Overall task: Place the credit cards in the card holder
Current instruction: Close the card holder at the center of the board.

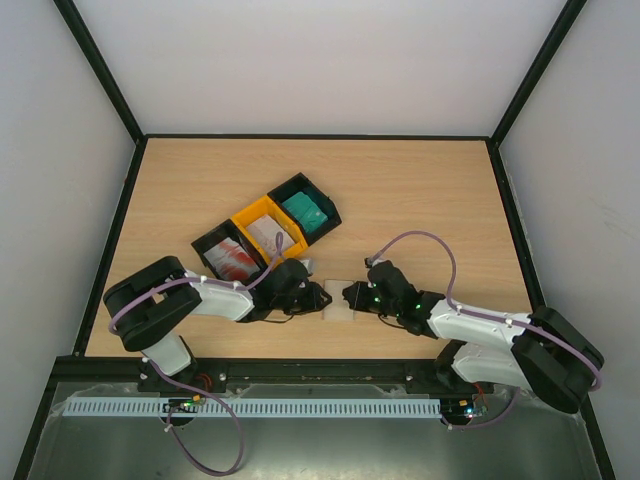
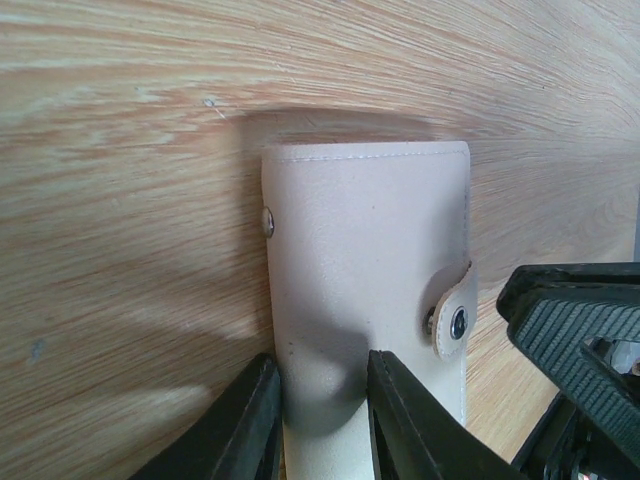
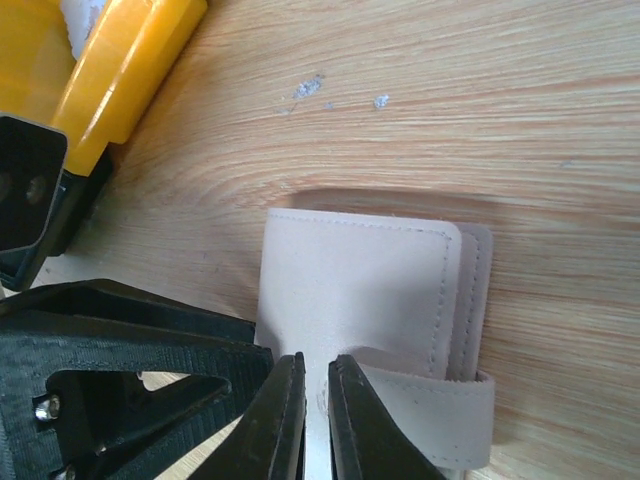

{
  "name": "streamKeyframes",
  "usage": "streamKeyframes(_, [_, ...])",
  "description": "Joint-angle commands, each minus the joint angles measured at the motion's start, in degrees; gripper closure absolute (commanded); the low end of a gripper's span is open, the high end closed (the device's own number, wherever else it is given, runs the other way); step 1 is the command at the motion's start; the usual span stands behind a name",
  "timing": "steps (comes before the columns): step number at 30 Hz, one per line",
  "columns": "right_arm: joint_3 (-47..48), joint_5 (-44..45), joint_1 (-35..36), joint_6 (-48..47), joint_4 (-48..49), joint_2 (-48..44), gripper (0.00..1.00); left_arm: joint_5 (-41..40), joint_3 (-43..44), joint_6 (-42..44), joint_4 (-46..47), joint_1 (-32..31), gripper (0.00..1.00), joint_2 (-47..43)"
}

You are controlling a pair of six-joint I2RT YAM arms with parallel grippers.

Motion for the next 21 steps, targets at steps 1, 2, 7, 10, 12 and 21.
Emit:
streamKeyframes(1, [-1.01,-0.53,-0.1,-0.76,-1.37,1.21,0.91,0.17,-0.84,0.43,-4.52,-0.76,0.73,2.36])
streamKeyframes(2, [-1.04,-0.68,-0.1,-0.75,-1.1,1.52,0.91,0.17,-0.86,0.41,-4.54,-0.76,0.73,2.35])
streamKeyframes(7, [-1.44,-0.57,-0.06,-0.61,-0.52,2.29,0.91,0.17,-0.91,0.3,-4.45,-0.78,0.73,2.42])
streamKeyframes(10, [-1.69,-0.8,-0.03,-0.5,0.21,2.83,0.92,0.17,-0.97,0.35,-4.38,-0.81,0.73,2.38])
streamKeyframes(12, [-1.86,-1.08,-0.07,-0.41,0.67,3.37,0.92,0.17,-1.0,0.36,-4.44,-0.85,0.73,2.43])
streamKeyframes(21, [-1.74,-1.39,0.03,-0.35,1.88,6.11,0.92,0.2,-1.02,0.38,-4.35,-0.9,0.73,2.46])
